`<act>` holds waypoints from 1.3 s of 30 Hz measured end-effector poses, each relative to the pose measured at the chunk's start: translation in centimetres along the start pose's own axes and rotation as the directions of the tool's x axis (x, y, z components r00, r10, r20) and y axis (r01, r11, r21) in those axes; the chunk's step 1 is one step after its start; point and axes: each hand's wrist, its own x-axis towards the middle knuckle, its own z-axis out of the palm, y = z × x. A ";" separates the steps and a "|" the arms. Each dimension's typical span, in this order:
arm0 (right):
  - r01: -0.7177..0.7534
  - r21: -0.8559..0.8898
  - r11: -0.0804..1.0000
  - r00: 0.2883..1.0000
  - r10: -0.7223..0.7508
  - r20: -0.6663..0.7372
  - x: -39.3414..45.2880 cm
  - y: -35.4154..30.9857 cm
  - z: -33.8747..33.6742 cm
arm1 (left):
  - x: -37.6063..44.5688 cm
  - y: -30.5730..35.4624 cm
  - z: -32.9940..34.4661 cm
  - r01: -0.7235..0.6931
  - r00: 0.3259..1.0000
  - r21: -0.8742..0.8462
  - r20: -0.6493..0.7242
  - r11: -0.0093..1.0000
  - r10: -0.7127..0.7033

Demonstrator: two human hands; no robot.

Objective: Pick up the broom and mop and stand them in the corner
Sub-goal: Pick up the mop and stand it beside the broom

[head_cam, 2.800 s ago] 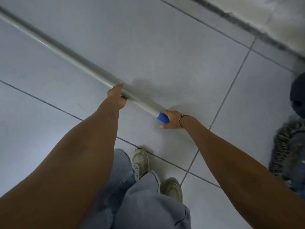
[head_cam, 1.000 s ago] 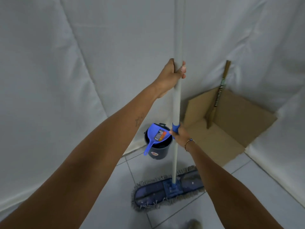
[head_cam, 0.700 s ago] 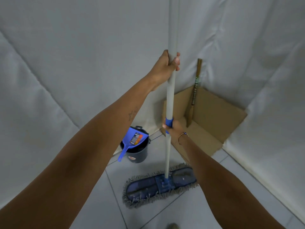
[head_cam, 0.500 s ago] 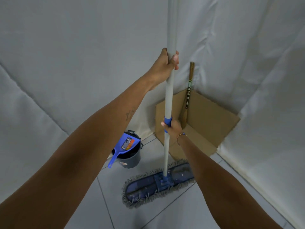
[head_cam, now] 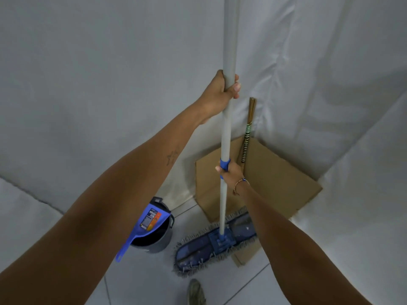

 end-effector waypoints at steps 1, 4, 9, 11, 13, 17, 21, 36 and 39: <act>-0.017 0.008 1.000 1.000 0.017 -0.002 1.3 -0.1 -0.4 | 1.4 -0.6 0.1 0.015 1.000 0.001 0.009 1.000 -0.015; -0.031 0.026 0.999 0.999 0.032 -0.010 5.1 -0.1 -1.3 | 5.2 -2.0 0.1 0.021 1.000 0.020 0.014 1.000 -0.021; -0.033 -0.031 0.999 0.999 0.034 0.028 11.2 -0.2 -2.7 | 10.9 -4.5 0.1 0.054 0.998 0.019 -0.031 0.998 -0.053; -0.041 -0.027 0.999 0.999 0.042 0.024 13.5 0.0 -3.2 | 13.0 -5.5 0.2 0.068 0.997 0.020 -0.043 0.998 -0.067; -0.054 -0.011 0.998 0.998 0.054 0.016 15.3 0.1 -3.6 | 14.8 -6.5 0.3 0.073 0.996 0.009 -0.052 0.997 -0.073; -0.076 0.018 0.997 0.995 0.074 0.072 20.3 0.8 -4.7 | 19.4 -8.6 1.4 0.106 0.989 -0.011 -0.103 0.994 -0.107; -0.133 0.033 0.991 0.984 0.128 0.121 24.7 2.0 -5.4 | 23.0 -10.6 2.4 0.139 0.973 -0.032 -0.180 0.990 -0.142; -0.180 -0.087 0.980 0.942 0.197 0.272 34.8 7.9 -4.2 | 29.1 -20.0 3.4 0.319 0.923 0.045 -0.241 0.947 -0.299; -0.200 -0.114 0.973 0.931 0.225 0.286 35.1 9.3 -3.7 | 28.6 -22.4 4.0 0.370 0.909 0.101 -0.242 0.923 -0.338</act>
